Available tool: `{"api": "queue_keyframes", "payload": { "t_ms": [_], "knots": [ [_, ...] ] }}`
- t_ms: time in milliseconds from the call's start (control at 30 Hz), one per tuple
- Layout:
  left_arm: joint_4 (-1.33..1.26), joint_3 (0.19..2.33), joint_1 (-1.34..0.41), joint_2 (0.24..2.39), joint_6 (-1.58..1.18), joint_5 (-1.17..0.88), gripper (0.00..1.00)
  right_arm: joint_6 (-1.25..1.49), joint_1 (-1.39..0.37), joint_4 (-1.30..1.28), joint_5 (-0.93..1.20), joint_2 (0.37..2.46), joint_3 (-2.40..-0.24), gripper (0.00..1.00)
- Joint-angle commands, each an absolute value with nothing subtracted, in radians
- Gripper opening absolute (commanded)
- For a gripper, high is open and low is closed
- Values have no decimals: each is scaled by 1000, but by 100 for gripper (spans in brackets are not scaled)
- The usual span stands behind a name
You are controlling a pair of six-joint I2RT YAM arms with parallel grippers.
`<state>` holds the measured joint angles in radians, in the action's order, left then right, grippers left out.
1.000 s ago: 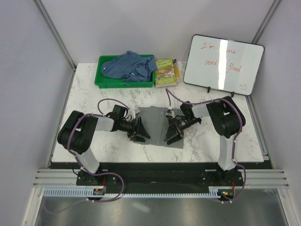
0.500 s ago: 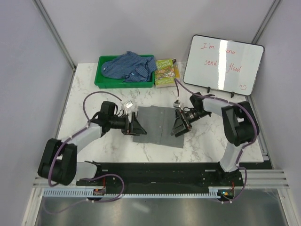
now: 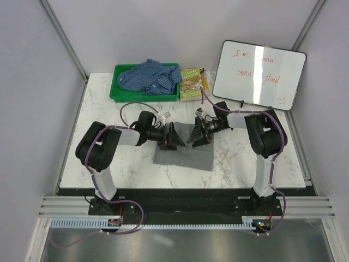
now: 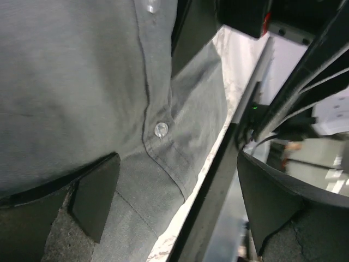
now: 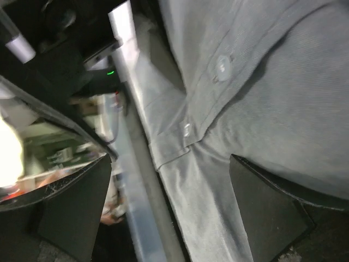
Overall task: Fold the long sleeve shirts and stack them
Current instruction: Fold the shirt
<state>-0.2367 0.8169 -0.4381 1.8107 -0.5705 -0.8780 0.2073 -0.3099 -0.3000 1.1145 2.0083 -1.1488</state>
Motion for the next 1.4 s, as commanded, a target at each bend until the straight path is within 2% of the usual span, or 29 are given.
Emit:
{"api": "queue_keyframes", "payload": {
  "t_ms": [0,100,233,367,433,533,767,1000,1100,1200,1267,1367],
  "knots": [
    [-314,753,-373,1884,-672,-787,98,129,-296,-306,1054,2132,-1189,98],
    [-283,681,-347,1862,-646,-779,97,-50,-293,-467,1003,2198,-1253,98],
    [-166,629,-345,1673,-568,-865,98,-311,-291,-793,965,2206,-1351,98],
    [-138,723,-347,1549,-512,-894,99,-436,-291,-980,1037,2129,-1443,98],
    [-129,781,-347,1566,-506,-893,98,-395,-291,-973,1089,2073,-1476,98],
    [-147,888,-354,1653,-525,-867,90,-266,-291,-875,1101,2057,-1511,98],
    [-213,1040,-325,1925,-617,-764,84,-164,-275,-753,1014,2216,-1575,98],
    [-207,939,-242,1987,-663,-692,81,-192,-222,-768,841,2388,-1704,98],
    [-175,829,-279,1913,-649,-756,80,-207,-247,-800,789,2445,-1809,98],
    [-103,727,-345,1743,-572,-834,82,-291,-331,-883,779,2476,-1923,98],
    [-91,665,-344,1590,-545,-894,84,-369,-391,-905,758,2461,-1948,98],
    [61,666,-276,1406,-453,-888,90,-481,-485,-960,794,2398,-1991,96]
  ]
}}
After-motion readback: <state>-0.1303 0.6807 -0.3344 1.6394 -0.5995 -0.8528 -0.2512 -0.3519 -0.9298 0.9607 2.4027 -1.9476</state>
